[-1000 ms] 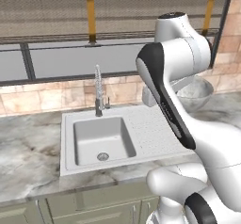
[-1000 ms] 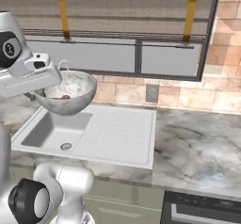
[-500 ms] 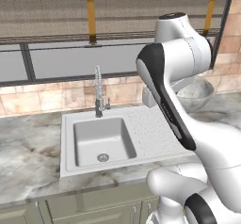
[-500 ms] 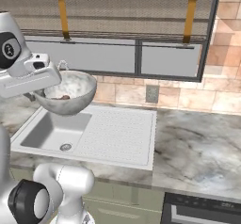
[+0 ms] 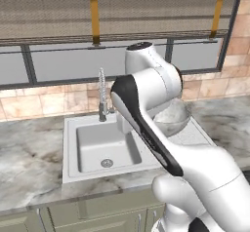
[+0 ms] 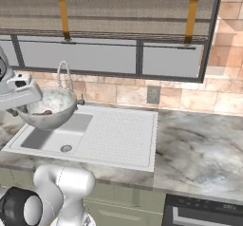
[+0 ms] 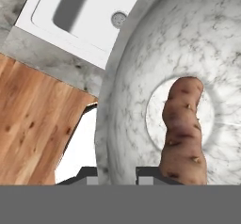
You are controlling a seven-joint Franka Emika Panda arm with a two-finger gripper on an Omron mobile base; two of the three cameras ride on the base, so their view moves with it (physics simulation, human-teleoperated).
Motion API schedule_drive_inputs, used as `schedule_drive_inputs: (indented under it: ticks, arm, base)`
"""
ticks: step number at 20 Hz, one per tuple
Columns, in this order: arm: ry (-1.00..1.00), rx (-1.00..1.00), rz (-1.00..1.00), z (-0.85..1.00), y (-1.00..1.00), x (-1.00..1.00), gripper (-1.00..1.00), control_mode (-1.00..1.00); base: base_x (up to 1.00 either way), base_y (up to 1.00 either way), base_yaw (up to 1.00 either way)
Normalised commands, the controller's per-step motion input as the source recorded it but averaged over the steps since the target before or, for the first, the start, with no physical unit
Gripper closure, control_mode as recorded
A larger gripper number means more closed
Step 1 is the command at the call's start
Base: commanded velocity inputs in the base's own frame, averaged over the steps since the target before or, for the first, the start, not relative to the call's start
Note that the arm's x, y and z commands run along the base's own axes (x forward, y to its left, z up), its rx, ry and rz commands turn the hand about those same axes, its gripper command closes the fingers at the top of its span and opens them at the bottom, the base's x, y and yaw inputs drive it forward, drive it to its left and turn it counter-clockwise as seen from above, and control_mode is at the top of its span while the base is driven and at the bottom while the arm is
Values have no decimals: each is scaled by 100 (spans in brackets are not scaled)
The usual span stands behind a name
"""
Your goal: Pick the potato from the cabinet and place it in the bowl. Then pick the bowl and place it in the sink. Then turn on the sink facuet.
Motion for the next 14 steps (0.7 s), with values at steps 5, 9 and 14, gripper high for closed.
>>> schedule_drive_inputs:
  ticks: [5, 9, 14]
  arm:
    - [0, 0, 0, -88, 68, 25, 100, -100]
    - [0, 0, 1, -71, 16, 78, 100, -100]
    - [0, 0, 2, -70, 22, 30, 100, -100]
  base:
    - [0, 0, 0]
    - [0, 0, 0]
    - [0, 0, 0]
